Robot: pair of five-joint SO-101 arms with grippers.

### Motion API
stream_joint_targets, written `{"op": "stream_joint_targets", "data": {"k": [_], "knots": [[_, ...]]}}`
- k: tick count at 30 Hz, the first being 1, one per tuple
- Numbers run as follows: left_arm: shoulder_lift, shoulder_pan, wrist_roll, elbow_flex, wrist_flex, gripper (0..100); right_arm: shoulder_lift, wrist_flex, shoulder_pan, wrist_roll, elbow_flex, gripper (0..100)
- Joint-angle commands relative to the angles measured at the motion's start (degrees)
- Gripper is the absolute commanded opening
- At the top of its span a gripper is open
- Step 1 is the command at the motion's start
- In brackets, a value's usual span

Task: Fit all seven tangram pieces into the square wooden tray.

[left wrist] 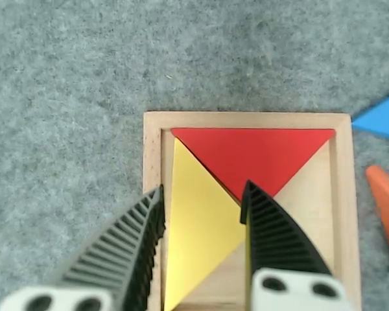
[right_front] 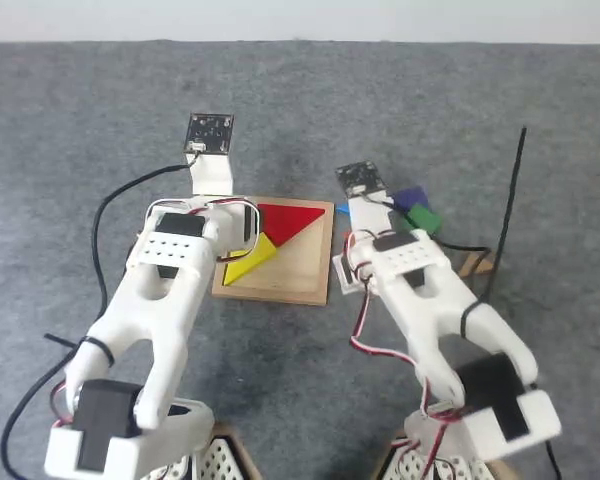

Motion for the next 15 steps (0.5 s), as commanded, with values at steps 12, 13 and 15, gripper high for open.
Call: {"op": "stream_joint_targets", "data": {"k": [12,13,15], "knots": [[-0.18,2.2,-0.53,0.31,-0.7,19,-4.0,-0.66,-9.19,10.46,1.49,16.3],[-0.18,2.2,-0.53,0.31,-0.7,19,-4.0,-0.66,-9.8,11.25,1.85,16.9],[-0.18,2.2,-0.53,0.31,-0.7,19,-4.0,-0.48,-10.68,12.04,2.02,18.4]]}}
